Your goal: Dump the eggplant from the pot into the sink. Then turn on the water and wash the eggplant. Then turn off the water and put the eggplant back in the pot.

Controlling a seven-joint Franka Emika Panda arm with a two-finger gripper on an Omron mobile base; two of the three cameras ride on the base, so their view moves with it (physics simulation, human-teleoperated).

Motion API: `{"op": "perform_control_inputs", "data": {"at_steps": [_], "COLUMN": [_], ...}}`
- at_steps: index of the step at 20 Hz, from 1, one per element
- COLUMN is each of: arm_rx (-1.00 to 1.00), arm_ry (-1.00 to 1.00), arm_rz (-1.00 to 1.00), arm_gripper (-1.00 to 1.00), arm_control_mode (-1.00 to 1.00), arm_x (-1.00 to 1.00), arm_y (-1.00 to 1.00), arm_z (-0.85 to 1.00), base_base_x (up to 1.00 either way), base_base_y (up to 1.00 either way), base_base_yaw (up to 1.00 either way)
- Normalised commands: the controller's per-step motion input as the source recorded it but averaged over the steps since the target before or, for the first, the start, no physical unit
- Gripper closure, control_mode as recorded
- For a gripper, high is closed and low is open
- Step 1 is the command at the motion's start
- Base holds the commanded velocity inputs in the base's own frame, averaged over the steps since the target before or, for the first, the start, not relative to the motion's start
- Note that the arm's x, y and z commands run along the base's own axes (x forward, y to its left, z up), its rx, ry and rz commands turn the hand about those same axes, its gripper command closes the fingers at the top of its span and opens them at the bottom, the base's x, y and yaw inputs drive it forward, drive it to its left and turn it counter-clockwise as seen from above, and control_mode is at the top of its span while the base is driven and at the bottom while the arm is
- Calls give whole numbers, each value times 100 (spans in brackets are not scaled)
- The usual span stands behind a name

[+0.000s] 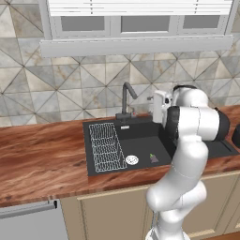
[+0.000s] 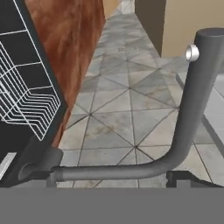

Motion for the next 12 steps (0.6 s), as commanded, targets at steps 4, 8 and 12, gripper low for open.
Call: {"op": "perform_control_inputs", "data": {"at_steps": [4, 8, 12], "arm_rx": [59, 55, 49], "arm_ry": [22, 29, 33], "arm_rz": [-6, -3, 0], "arm_gripper": [-100, -100, -100], "arm_control_mode": [-100, -100, -100], "arm_x": [0, -1, 0], "arm_y": [-13, -6, 0], "arm_z": [0, 14, 50], "base_base_x": [0, 0, 0], "base_base_y": [0, 0, 0], "base_base_yaw": [0, 0, 0]}}
